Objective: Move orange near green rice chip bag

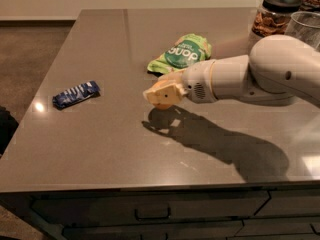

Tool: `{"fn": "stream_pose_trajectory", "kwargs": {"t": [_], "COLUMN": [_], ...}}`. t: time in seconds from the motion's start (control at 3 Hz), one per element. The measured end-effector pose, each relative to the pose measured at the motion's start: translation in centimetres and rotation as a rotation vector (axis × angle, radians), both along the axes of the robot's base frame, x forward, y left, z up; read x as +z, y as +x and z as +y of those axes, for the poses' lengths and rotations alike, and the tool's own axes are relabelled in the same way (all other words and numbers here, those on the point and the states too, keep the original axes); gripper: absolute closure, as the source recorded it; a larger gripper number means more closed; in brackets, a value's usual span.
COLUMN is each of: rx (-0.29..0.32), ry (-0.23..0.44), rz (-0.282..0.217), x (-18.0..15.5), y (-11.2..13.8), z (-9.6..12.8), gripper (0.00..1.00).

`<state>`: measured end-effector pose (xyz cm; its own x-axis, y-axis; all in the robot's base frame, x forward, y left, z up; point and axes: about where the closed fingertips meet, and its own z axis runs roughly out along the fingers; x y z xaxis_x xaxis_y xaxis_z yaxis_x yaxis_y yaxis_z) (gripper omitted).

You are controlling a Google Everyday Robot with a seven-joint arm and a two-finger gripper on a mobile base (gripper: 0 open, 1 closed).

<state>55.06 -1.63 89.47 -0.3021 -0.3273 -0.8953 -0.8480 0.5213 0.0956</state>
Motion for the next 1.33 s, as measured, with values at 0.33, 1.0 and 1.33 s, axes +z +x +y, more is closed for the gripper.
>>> {"fn": "stream_pose_trajectory", "kwargs": {"t": [0.33,1.0,1.33], "rx": [-0.149,-0.274,-0.293], "ry": [0.000,-0.049,-0.070], "rz": [-0.056,-0.068,-0.050], "x": [-0.1,-1.0,-2.0], "y": [3.5,6.3,6.6], "z": [-5.4,-10.4,-11.1], "gripper": [1.00,1.00,1.00]}}
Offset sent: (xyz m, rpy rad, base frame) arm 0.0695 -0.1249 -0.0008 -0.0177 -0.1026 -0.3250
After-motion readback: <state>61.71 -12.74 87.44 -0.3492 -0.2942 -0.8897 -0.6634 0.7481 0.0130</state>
